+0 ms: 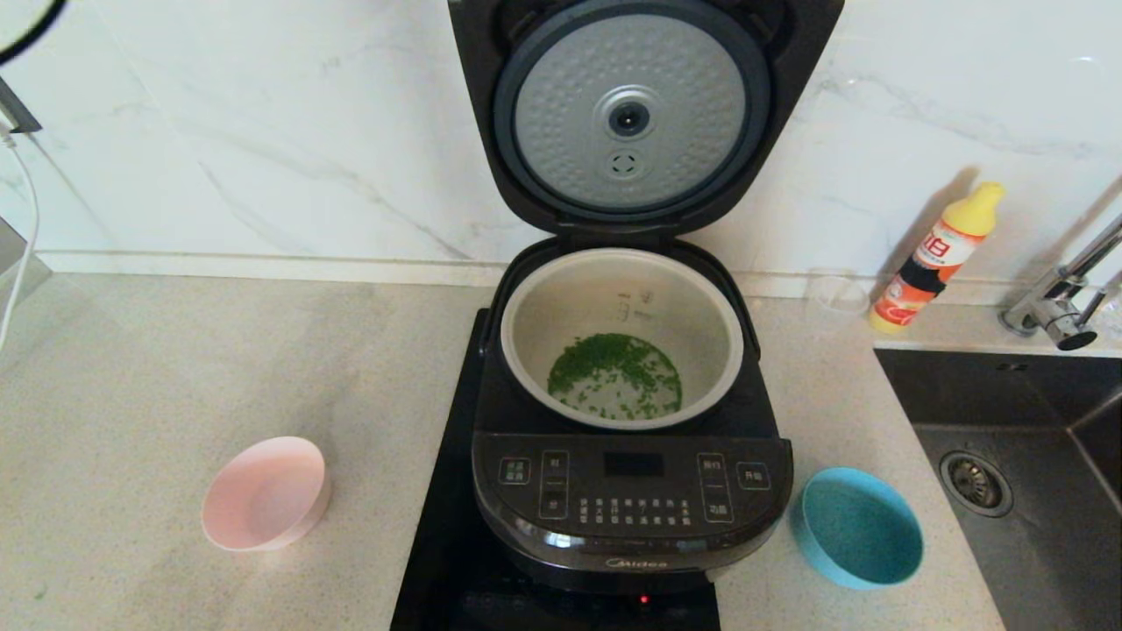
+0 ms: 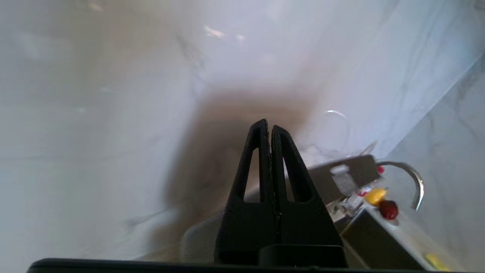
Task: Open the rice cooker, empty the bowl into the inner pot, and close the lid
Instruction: Close the rice cooker
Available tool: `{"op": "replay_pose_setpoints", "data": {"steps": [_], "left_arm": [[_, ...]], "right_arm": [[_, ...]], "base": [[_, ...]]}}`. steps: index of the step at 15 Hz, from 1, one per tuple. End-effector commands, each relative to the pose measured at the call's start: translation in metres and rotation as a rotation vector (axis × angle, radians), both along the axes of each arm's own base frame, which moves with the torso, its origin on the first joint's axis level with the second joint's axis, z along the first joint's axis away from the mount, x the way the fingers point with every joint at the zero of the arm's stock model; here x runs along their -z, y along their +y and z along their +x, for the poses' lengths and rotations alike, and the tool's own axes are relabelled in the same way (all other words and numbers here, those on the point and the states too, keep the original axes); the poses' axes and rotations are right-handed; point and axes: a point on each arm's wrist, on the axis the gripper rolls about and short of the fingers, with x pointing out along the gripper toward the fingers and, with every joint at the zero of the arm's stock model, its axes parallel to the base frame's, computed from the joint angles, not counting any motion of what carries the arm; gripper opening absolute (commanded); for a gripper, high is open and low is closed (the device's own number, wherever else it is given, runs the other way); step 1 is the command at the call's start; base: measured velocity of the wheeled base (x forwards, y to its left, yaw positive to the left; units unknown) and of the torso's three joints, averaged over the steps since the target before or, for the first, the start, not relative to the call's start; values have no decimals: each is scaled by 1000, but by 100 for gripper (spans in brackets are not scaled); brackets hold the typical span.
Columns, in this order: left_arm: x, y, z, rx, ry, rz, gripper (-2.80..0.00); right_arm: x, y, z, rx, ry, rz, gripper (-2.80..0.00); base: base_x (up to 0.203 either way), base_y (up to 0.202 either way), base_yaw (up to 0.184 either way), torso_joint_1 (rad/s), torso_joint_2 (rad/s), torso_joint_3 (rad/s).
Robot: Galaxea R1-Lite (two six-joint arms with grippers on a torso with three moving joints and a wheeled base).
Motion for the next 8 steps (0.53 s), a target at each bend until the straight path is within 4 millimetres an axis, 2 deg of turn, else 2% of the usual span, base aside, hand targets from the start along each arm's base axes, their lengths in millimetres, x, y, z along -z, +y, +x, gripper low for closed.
{"op": "replay_pose_setpoints", "data": {"steps": [1, 3, 5, 8], "left_arm": [[31, -29, 49, 21, 45, -2, -280], [35, -40, 57, 31, 12, -21, -280], [37, -42, 60, 34, -2, -26, -280], [37, -54, 57, 69, -16, -30, -280]], "right_arm": [[0, 0, 0, 0, 1, 0, -280], [0, 0, 0, 0, 1, 0, -280], [0, 0, 0, 0, 1, 0, -280], [0, 0, 0, 0, 1, 0, -280]], "base": [[0, 0, 0, 0, 0, 0], [0, 0, 0, 0, 0, 0], [0, 0, 0, 0, 0, 0], [0, 0, 0, 0, 0, 0]]}}
